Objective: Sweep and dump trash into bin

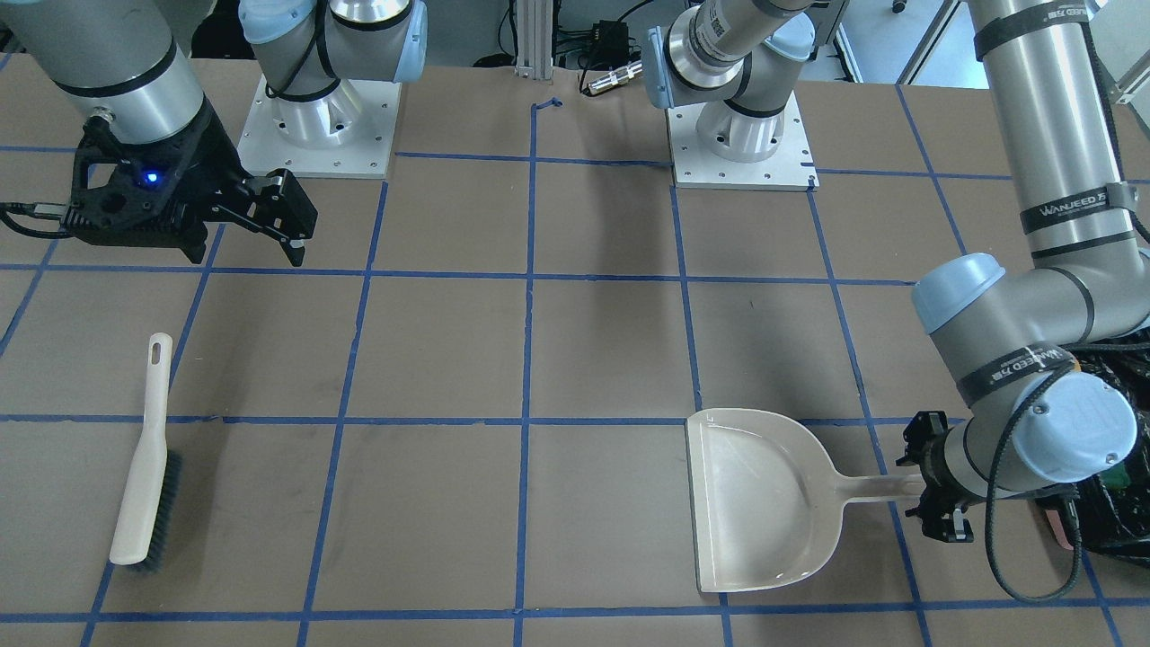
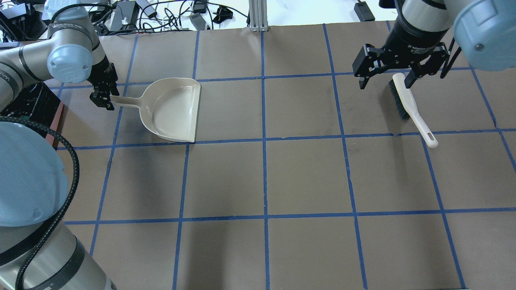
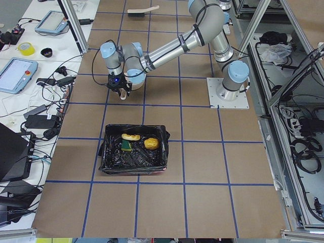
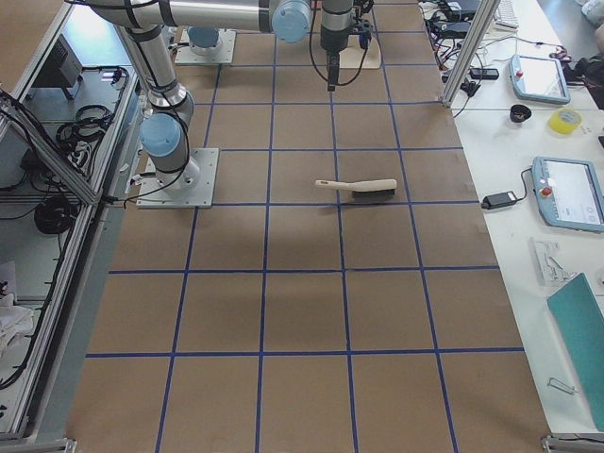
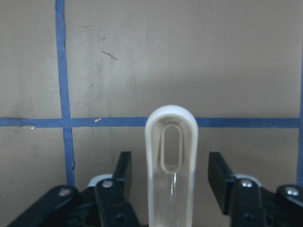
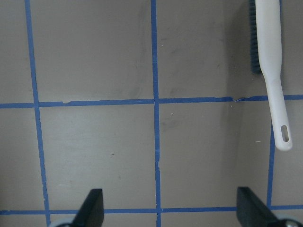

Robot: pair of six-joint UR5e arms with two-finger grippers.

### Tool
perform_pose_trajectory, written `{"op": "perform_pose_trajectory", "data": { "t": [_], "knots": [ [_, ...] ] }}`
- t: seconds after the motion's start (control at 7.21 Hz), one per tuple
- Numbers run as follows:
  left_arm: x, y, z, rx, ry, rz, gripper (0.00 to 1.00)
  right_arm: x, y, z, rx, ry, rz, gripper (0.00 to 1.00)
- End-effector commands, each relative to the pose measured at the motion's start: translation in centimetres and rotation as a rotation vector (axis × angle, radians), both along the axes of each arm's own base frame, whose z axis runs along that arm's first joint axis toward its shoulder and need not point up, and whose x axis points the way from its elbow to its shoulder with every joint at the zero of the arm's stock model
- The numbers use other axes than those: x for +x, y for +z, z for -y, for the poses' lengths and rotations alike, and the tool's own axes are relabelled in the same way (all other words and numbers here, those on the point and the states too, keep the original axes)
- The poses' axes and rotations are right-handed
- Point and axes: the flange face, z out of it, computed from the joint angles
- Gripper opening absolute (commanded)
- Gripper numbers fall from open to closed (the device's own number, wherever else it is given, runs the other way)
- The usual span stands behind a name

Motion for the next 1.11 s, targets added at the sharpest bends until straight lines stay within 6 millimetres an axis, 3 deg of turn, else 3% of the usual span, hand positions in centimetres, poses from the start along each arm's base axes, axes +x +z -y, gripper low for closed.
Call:
{"op": "perform_pose_trajectory", "data": {
  "t": [0.0, 0.14, 0.55, 0.69, 0.97],
  "knots": [
    [0.3, 1.6, 0.2, -0.025, 0.001, 0.019, 0.92, 0.1, 0.3, 0.0, -0.004, -0.012, 0.009, 1.0],
    [0.8, 3.5, 0.5, -0.06, 0.006, 0.09, 1.0, 0.1, 0.2, 0.0, 0.0, -0.073, 0.003, 1.0],
    [0.7, 8.0, 0.3, -0.157, -0.015, 0.235, 1.0, 2.8, -0.1, -0.6, -0.001, -0.021, -0.07, 1.0],
    [-0.8, 9.8, 0.1, -0.162, -0.096, 0.253, 1.0, 3.0, -0.2, -0.6, 0.001, -0.019, -0.066, 1.0],
    [-4.7, 13.4, -0.9, -0.104, -0.502, 0.244, 1.0, 3.1, -0.3, -0.6, 0.003, -0.018, -0.054, 1.0]
  ]
}}
